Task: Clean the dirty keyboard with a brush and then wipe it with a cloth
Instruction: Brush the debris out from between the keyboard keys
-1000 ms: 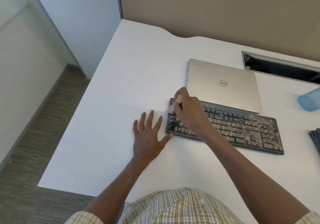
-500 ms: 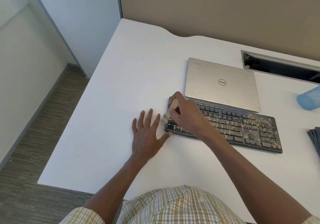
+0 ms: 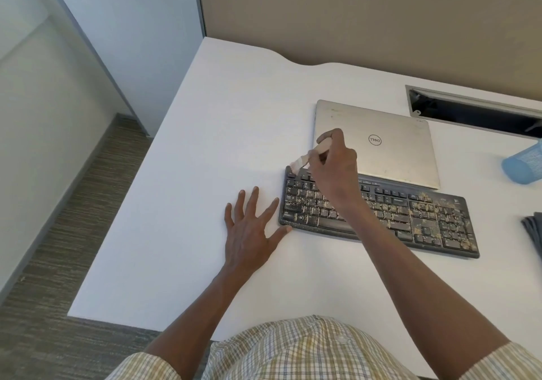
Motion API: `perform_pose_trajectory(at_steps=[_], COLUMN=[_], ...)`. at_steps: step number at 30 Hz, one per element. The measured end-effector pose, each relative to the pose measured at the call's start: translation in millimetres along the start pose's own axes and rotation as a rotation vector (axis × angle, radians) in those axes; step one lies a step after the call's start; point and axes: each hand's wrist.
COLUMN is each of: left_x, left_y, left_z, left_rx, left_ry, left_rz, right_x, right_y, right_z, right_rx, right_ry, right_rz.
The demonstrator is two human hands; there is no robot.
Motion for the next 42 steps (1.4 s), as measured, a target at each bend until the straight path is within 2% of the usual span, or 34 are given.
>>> perform_pose_trajectory(at_steps=[5,9,14,20,25,29,34,38,42], left_x=[0.3,-0.3,-0.6,-1.4,-2.0,-1.6,-2.1,-1.6,-2.5], left_y=[0.2,1.1,1.8,2.8,2.8,3.6,3.5,3.4,3.2], left_z=[0.7,0.0,0.9,0.6,0.5,0.5,0.9,0.8,0.8], left_rx=[-0.002,-0.004,-0.002,0.014,0.01,0.003,0.001,0.002,0.0], left_ry=[0.004,0.001,0.001,0.009,0.009,0.003,0.007,0.005,0.005], left_rz=[0.016,0.008,0.024,0.021,0.021,0.015,0.026,0.02,0.031], right_x=[2.9,7.0,3.5,10.2,5.2,13.7,11.5,11.9,6.6], right_y=[12.7,19.5,16.4,1.8,4.0,12.4,12.3,13.7,15.1], right_z=[7.7,-4.0,-2.7,-0.8,0.9,-7.5,-5.5,-5.5,-1.0], right_rx=[-0.017,-0.105,-0.124,-0.278,-0.142,-0.114,-0.002,-0.061,0.009], right_ry=[0.029,0.034,-0.019,-0.057,-0.038,0.019,0.05,0.09,0.109], right_rz=[-0.026,-0.071,-0.067,-0.153,-0.105,-0.164,-0.101,-0.158,-0.086])
Point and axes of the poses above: each hand's wrist, its own z-axis towards the middle knuckle, its own y-axis out of the palm, x = y × z, and after that the axes turned 10 degrees about -x, right-handed
